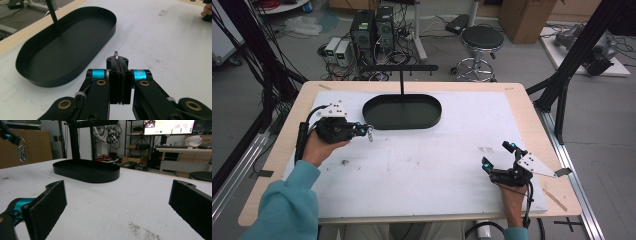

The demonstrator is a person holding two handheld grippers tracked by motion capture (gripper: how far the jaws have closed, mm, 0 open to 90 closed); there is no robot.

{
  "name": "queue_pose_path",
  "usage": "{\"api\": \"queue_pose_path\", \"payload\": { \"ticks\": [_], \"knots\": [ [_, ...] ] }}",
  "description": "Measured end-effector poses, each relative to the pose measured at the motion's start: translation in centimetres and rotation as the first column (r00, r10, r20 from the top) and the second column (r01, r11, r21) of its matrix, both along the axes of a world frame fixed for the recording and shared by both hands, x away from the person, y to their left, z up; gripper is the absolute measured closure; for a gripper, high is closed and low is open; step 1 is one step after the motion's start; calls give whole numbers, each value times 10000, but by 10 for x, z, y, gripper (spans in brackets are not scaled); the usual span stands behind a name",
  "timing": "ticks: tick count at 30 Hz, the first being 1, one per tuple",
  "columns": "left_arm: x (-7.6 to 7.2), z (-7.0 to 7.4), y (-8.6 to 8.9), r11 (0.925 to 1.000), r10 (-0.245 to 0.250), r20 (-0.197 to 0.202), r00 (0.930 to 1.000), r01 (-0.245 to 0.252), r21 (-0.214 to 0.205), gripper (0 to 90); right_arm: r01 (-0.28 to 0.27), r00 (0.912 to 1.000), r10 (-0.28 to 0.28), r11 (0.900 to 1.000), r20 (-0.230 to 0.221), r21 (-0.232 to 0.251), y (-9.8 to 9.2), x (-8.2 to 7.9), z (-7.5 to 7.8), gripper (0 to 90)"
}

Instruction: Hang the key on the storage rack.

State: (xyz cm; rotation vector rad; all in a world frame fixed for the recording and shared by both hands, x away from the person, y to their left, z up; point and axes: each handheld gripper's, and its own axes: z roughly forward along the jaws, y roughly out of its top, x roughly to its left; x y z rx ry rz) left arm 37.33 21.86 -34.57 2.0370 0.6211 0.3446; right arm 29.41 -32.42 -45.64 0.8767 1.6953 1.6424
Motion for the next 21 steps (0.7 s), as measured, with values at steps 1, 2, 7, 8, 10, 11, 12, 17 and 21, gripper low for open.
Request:
{"api": "queue_pose_path", "payload": {
  "ticks": [1,2,7,8,10,11,12,17,21],
  "knots": [
    [1,2,0,10000,-6,7,10000,6,-14,885,2,10000,-2,10000,-20,14,0,0,0,7],
    [3,4,0,10000,14,12,10000,-14,45,885,4,10000,-4,10000,-10,9,0,0,0,7],
    [13,17,1,10000,30,191,9998,-31,0,885,5,10000,-5,10000,1,-4,0,0,0,7],
    [15,19,1,10000,34,212,9998,-34,-4,885,11,10000,-11,10000,3,-12,0,0,0,7],
    [20,25,2,10000,55,274,9996,-55,4,886,8,10000,-8,10000,-13,8,0,0,0,7],
    [23,27,3,10000,18,287,9996,-16,-90,885,18,10000,-18,10000,5,-9,0,0,0,7],
    [26,29,4,10000,-29,259,9997,31,-91,886,14,9999,-14,10000,-101,-4,0,-1,0,7],
    [38,37,7,10000,72,341,9994,-71,-44,886,34,10000,-34,10000,-10,-35,0,0,0,7],
    [48,45,8,9999,128,430,9990,-131,62,886,15,10000,-15,10000,-89,2,0,-1,0,7]
  ]
}}
